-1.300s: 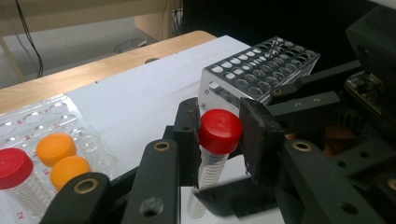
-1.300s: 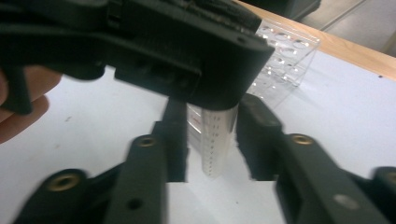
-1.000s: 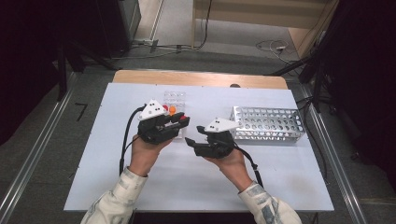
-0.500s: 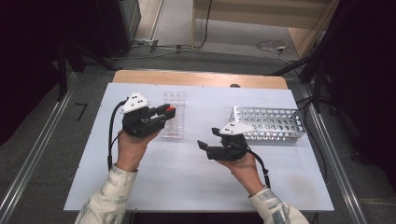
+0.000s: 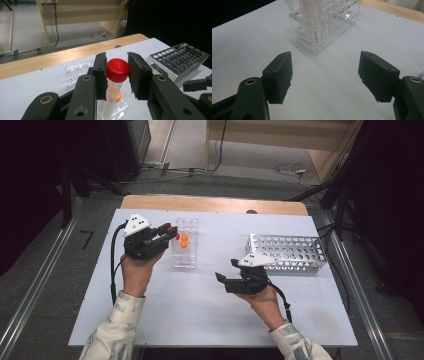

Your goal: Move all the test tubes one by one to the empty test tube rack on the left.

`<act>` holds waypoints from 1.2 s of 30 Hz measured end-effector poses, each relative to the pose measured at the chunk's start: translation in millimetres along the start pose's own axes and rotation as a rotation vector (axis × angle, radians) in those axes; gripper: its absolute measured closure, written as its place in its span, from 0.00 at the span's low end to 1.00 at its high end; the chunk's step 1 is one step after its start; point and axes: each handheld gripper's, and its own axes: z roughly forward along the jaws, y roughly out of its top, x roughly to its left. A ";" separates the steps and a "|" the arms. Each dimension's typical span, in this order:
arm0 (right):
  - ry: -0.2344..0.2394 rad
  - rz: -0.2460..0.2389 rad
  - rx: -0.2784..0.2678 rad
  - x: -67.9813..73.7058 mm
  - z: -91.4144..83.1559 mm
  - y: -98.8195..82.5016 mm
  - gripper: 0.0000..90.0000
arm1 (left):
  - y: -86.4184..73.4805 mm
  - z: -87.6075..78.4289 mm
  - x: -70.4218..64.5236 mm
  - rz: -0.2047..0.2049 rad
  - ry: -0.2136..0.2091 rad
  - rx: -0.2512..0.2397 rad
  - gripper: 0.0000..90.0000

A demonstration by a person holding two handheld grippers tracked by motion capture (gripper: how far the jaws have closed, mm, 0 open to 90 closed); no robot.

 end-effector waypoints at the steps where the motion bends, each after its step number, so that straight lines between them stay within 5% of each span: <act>1: 0.001 -0.002 0.000 -0.5 -0.3 -0.3 0.29 | -0.8 0.9 0.4 0.000 0.010 -0.007 0.77; 27: -0.008 0.011 -0.002 -1.5 -3.3 -2.4 0.29 | -36.9 28.4 0.5 -0.015 0.076 0.069 0.77; 36: -0.010 0.010 -0.003 -2.1 -3.5 -3.5 0.29 | -37.6 28.7 -0.4 -0.023 0.085 0.073 0.71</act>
